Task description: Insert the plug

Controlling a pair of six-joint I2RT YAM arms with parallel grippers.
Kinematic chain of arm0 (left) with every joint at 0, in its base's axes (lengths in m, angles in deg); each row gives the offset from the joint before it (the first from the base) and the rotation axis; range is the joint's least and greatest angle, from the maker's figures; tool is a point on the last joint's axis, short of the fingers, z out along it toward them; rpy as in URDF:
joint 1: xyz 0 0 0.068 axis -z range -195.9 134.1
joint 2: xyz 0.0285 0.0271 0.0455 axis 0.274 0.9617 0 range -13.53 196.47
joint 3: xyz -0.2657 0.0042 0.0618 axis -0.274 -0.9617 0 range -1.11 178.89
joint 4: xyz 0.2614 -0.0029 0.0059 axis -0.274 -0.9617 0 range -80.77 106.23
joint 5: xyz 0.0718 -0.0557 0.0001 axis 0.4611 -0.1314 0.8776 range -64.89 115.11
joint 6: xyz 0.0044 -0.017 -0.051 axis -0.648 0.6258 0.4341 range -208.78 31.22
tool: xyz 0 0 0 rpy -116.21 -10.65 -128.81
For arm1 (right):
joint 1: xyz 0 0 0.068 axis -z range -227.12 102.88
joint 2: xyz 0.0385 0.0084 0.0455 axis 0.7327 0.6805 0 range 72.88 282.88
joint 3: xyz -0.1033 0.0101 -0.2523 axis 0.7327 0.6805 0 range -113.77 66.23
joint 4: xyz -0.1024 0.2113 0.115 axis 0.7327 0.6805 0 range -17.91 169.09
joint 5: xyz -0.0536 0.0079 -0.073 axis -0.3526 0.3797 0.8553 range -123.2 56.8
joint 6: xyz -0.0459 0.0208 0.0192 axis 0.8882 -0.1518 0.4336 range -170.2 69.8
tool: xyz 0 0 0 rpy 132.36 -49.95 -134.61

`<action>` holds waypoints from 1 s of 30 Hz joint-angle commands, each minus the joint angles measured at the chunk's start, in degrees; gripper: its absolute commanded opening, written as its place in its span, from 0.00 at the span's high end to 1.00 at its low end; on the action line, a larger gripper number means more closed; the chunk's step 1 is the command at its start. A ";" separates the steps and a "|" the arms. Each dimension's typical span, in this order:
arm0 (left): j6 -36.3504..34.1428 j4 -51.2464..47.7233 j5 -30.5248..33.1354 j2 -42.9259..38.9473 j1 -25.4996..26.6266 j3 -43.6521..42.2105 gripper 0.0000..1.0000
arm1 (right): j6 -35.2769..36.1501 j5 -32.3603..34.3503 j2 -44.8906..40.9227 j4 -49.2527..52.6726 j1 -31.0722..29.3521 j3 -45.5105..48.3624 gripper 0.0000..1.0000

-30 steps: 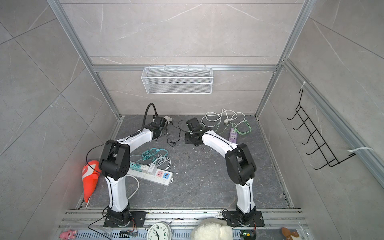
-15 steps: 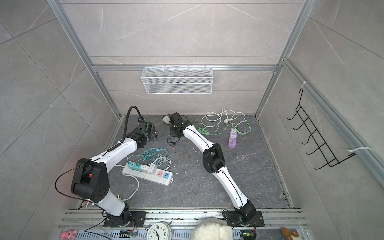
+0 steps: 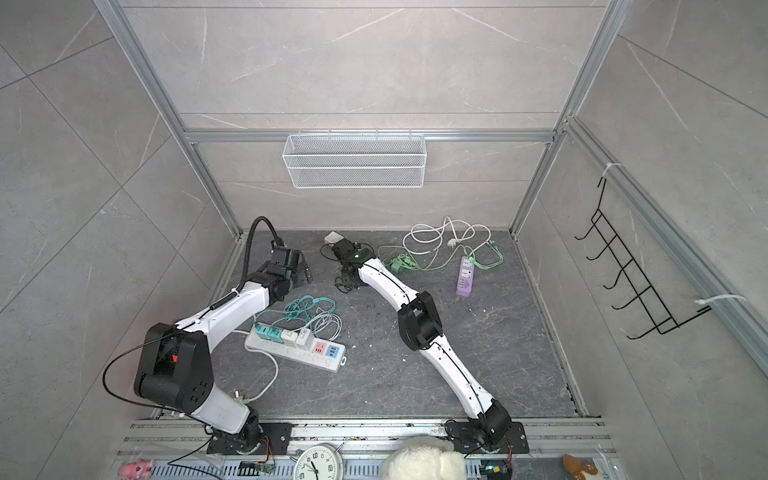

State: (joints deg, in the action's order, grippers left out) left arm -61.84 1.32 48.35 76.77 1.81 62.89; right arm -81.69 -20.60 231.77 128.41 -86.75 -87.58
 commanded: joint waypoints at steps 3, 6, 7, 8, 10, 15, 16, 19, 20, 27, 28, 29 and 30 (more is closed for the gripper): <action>0.77 1.73 -0.84 -3.20 -0.31 -0.33 0.14 | -1.11 1.08 -0.14 3.34 -0.31 -0.38 0.72; 0.49 1.97 -0.51 -3.21 -0.40 -0.37 0.15 | -1.89 1.04 -0.40 5.16 -0.59 -0.22 0.77; 0.33 2.19 -0.51 -3.06 -0.41 -0.29 0.14 | -2.16 1.27 -0.79 5.61 -0.70 0.34 0.78; 0.07 2.26 -0.54 -2.90 -0.40 -0.10 0.15 | -2.34 1.43 -1.24 5.73 -0.82 1.18 0.79; -0.13 2.27 -0.44 -2.29 -0.52 0.53 0.15 | -2.69 1.73 -2.65 5.34 -1.10 3.71 0.84; -0.30 2.53 -1.09 -1.10 -0.49 1.28 0.15 | -3.80 2.96 -7.45 3.34 -1.58 13.27 0.93; -0.33 2.58 -1.10 -0.92 -0.49 1.29 0.15 | -4.09 2.87 -8.78 2.05 -1.58 15.65 0.95; -0.48 3.56 -1.70 -0.44 -0.49 0.99 0.15 | -4.74 2.43 -12.32 -1.34 -1.58 23.46 1.00; -0.55 3.66 -1.84 -0.10 -0.49 1.03 0.15 | -4.94 2.13 -14.04 -2.25 -1.58 25.67 1.00; -1.29 4.07 -4.40 2.87 -0.40 2.29 0.16 | -6.55 2.03 -26.23 -10.28 -1.58 47.96 1.00; -1.25 4.00 -4.95 3.24 -0.32 2.47 0.16 | -6.81 2.11 -28.11 -11.18 -1.58 51.06 1.00; -1.11 4.02 -5.42 3.68 -0.15 2.61 0.16 | -7.17 2.24 -30.30 -12.19 -1.60 54.50 1.00; -1.18 4.22 -5.74 4.06 0.16 2.71 0.17 | -7.66 2.34 -32.65 -13.19 -1.58 58.06 1.00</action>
State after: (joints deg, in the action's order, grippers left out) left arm -62.06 3.85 44.40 80.12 1.73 63.05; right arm -87.17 -18.02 203.60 116.14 -88.04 -36.61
